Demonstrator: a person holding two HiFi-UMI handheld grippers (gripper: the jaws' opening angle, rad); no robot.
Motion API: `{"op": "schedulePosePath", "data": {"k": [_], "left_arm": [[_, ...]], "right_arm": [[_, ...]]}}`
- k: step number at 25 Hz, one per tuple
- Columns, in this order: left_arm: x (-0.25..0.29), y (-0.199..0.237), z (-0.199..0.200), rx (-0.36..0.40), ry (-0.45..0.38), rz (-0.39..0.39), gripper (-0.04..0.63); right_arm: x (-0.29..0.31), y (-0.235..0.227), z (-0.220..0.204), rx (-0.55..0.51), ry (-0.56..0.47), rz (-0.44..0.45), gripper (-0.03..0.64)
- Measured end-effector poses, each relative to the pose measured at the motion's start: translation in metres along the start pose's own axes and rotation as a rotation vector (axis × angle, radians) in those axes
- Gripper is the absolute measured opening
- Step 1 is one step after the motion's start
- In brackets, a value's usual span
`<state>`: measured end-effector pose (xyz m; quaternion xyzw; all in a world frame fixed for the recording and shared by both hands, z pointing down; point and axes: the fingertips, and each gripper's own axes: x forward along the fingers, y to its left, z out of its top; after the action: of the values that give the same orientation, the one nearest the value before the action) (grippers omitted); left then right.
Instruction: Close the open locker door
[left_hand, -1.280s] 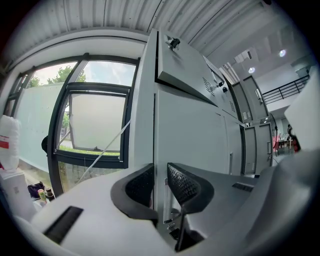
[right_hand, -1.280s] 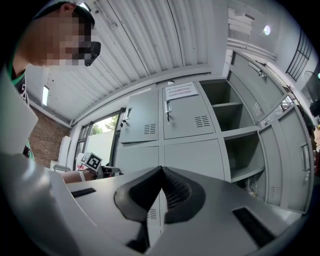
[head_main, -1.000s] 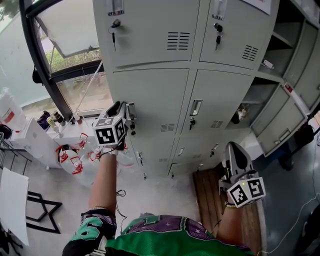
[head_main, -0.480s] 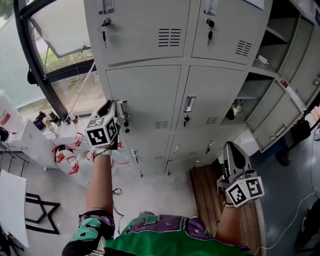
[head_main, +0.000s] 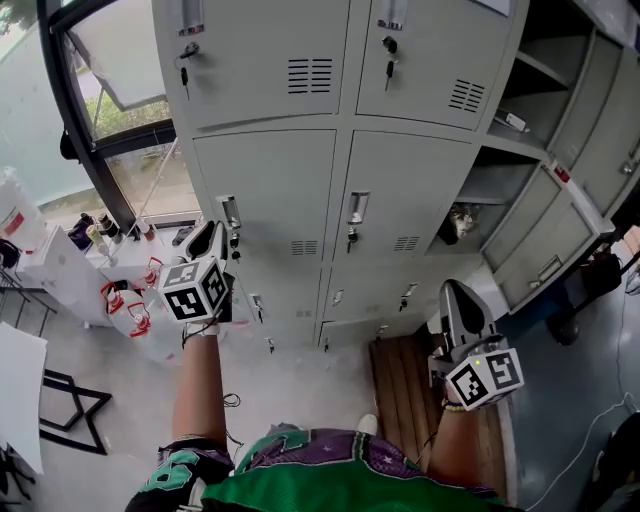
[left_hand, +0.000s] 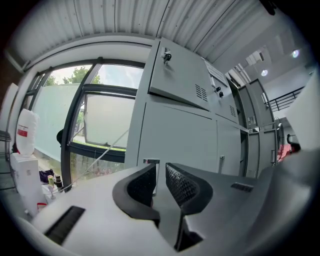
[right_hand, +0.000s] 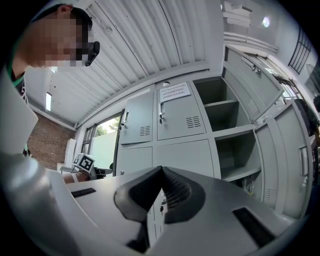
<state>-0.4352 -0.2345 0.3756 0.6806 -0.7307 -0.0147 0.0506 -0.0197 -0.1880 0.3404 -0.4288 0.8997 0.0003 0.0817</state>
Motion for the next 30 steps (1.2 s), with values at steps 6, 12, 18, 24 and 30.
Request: {"op": "schedulePosePath", "data": {"k": [6, 12, 18, 24, 30], "left_arm": [[-0.018, -0.057, 0.009, 0.040, -0.031, -0.032, 0.077], [-0.027, -0.135, 0.023, 0.115, -0.074, -0.126, 0.077], [-0.023, -0.220, 0.029, 0.132, -0.106, -0.281, 0.077], [-0.024, -0.284, 0.025, 0.108, -0.118, -0.427, 0.052], [-0.027, -0.315, 0.019, 0.070, -0.131, -0.525, 0.020]], "right_arm": [[-0.008, -0.029, 0.009, 0.013, -0.011, 0.021, 0.006], [-0.020, -0.056, 0.012, 0.011, -0.016, 0.009, 0.008], [-0.042, -0.086, 0.020, 0.001, -0.023, -0.057, 0.008], [-0.070, -0.115, 0.032, -0.022, -0.042, -0.137, 0.008], [-0.089, -0.129, 0.036, -0.051, -0.042, -0.215, 0.008]]}}
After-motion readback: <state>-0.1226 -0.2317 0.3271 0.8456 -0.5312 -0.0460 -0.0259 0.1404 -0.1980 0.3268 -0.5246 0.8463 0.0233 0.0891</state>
